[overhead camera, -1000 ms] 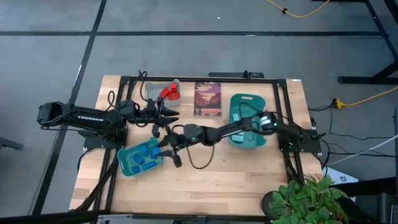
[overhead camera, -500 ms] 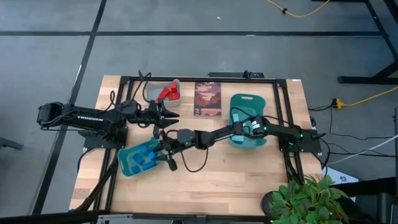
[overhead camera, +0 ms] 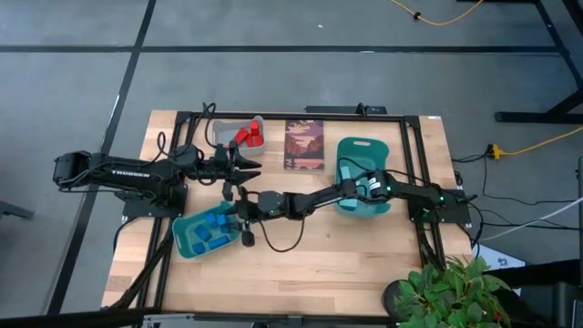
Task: Sort & place blocks by color
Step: Put the blue block into the left green bin, then return To Home Position
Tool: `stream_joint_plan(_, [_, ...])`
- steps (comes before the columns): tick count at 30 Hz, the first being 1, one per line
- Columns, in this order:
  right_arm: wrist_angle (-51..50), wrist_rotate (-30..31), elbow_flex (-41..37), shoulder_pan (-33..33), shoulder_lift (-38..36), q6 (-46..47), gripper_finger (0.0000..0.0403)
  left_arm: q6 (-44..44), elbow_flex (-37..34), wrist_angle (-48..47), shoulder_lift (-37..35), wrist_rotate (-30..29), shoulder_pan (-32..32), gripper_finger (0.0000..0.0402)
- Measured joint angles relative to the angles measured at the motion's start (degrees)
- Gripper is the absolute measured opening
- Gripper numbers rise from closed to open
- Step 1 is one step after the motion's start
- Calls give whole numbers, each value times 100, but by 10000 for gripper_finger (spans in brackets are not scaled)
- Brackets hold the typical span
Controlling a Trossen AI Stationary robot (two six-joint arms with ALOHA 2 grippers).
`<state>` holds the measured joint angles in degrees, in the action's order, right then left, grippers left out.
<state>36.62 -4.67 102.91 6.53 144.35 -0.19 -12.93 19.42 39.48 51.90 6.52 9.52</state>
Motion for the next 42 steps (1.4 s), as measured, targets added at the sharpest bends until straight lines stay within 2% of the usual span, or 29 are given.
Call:
stream_joint_plan(6, [5,-134,0,-5,0,-6,213,0,-2,18,0,-3,0,111])
stream_joint_plan(9, [9,-137,0,-5,0,4,235,-2,-2,19,0,-2,0,111])
stream_joint_plan(18, [-497,-425,-9,2,-233,-47,244,-15,-11,-15,-68,9,0,111])
stream_joint_plan(24, [-1984,-825,-27,4,-787,-577,245,-15,-11,-66,-522,30,0,111])
stream_joint_plan(26, [-2329,-846,-244,4,-1043,-821,242,-15,-11,-208,-703,50,0,111])
stream_joint_plan(28, [-2363,-841,-714,1,-1445,-978,234,-11,-11,-407,-871,50,0,111])
stream_joint_plan(31, [-2099,-562,-1841,-81,-2296,-1102,214,-3,-11,-683,-1030,49,0,111])
stream_joint_plan(37, [-653,20,-4776,-282,-4033,-379,184,4,-9,-752,-1082,50,-2,111])
stream_joint_plan(40, [45,237,-5854,-289,-4798,47,181,224,-9,-747,-1072,83,-9,111])
stream_joint_plan(42, [504,356,-6304,-300,-5243,151,182,418,-9,-745,-1063,105,-20,111])
